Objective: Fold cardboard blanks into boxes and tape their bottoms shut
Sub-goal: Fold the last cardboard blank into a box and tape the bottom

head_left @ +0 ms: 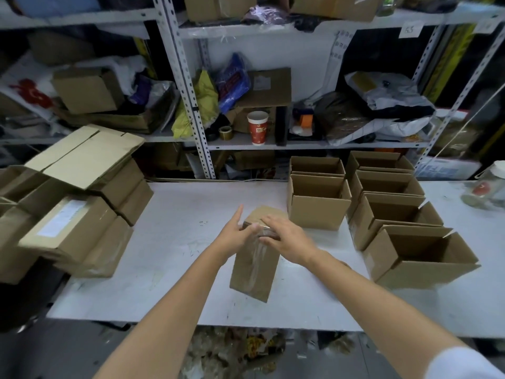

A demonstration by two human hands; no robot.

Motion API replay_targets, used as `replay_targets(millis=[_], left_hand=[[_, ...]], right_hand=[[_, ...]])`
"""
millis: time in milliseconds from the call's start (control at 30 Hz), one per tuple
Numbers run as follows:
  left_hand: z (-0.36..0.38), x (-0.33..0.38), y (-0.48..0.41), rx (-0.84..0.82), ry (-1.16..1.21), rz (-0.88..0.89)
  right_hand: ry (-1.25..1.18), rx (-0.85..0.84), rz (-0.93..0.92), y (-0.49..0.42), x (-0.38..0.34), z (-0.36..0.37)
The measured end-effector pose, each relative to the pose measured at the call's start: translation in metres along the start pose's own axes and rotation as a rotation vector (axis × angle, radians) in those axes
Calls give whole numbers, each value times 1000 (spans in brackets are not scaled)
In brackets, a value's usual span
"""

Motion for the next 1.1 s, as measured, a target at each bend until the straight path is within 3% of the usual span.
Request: replay_targets(millis=[133, 233, 333, 467, 533, 633, 667, 733, 833, 967, 1033, 1100], left_hand=[[-25, -14, 12, 270, -111, -71], [-37, -32, 20, 260, -45, -147], [-32, -31, 18, 266, 64, -118], [-48, -30, 14, 453, -65, -75], [-60, -30, 13, 430, -119, -43], [-69, -25, 8, 337, -221, 14], [-68, -21, 5, 286, -247, 29], [-63, -12, -2, 174, -272, 67], [-49, 0, -10, 40, -269, 103], [-36, 0, -16, 78, -258, 120], [-29, -4, -13, 164, -216, 65], [-16, -12, -6, 125, -106, -23]], right_hand=[[-417, 120, 328, -1, 20, -8], [-611, 181, 486, -4, 36, -6], [-670, 167, 479, -3, 22, 1], [-709, 10, 456, -2, 17, 11], [-610, 2, 461, -5, 25, 11], [-262, 202, 385, -9, 25, -7], [-175, 178, 308, -10, 19, -12], [-121, -66, 221, -14, 4, -14], [-236, -332, 237, -13, -5, -5], [-475, -255, 249, -7, 5, 10], [-599, -178, 331, -6, 16, 16], [-699, -111, 443, -7, 26, 20]])
Point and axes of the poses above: each hand's wrist, its own y-axis away from the middle knuckle, its own z-axis out of the palm, x = y × z, the point moved 2 cm from there along -y, towards the middle knuckle, and after that the axes turned 10 degrees about z, right-handed, at the moved point
